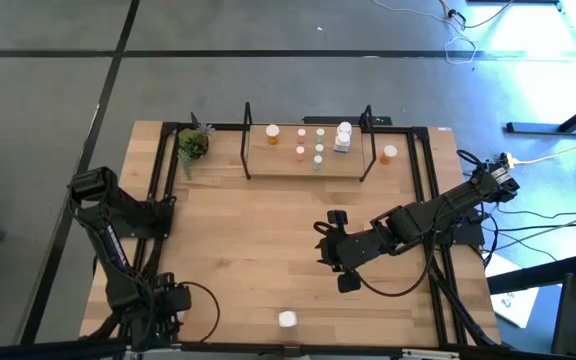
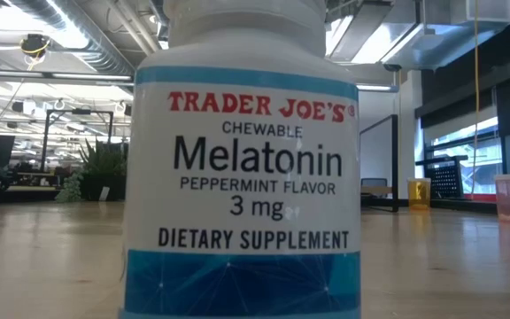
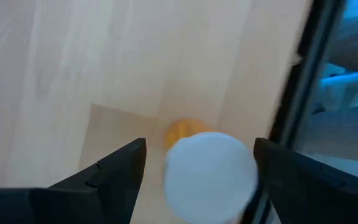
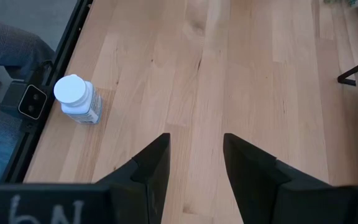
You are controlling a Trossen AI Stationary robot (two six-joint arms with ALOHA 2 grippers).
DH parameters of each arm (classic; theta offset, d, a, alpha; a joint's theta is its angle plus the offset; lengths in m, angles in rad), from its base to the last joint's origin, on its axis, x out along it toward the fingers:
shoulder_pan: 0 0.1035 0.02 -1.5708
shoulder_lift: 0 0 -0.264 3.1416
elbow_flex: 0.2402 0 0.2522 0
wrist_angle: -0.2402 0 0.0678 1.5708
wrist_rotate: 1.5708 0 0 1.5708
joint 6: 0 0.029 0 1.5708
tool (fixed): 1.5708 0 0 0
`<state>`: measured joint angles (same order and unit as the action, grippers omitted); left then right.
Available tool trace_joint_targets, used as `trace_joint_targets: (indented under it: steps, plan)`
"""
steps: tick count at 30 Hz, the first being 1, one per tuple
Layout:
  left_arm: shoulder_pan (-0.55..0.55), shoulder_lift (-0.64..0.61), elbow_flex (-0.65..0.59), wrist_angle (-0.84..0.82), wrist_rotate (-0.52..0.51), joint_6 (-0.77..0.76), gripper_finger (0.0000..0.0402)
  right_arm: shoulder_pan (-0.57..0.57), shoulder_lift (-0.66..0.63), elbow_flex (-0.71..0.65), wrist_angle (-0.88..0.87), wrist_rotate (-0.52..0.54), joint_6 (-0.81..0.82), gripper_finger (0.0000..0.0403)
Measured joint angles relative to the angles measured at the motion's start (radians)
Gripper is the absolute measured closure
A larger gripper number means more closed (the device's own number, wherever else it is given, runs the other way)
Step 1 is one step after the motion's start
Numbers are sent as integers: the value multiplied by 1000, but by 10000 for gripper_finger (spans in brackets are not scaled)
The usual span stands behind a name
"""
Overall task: Pick and place medicine bottles onto shelf by color
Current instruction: Put the bottom orange pill bottle on the shelf aligned with the orange bottles
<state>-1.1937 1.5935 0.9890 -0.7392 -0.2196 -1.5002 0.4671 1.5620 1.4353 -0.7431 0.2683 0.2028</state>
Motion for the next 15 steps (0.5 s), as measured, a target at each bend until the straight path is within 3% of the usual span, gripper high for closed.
trace_joint_targets:
  steps: [8,15]
  plan:
    - [0,0,-4,-6,7,-17,117,0,0,0,0,0,0,251]
    - [8,0,-4,-9,74,-20,168,0,0,0,0,0,0,251]
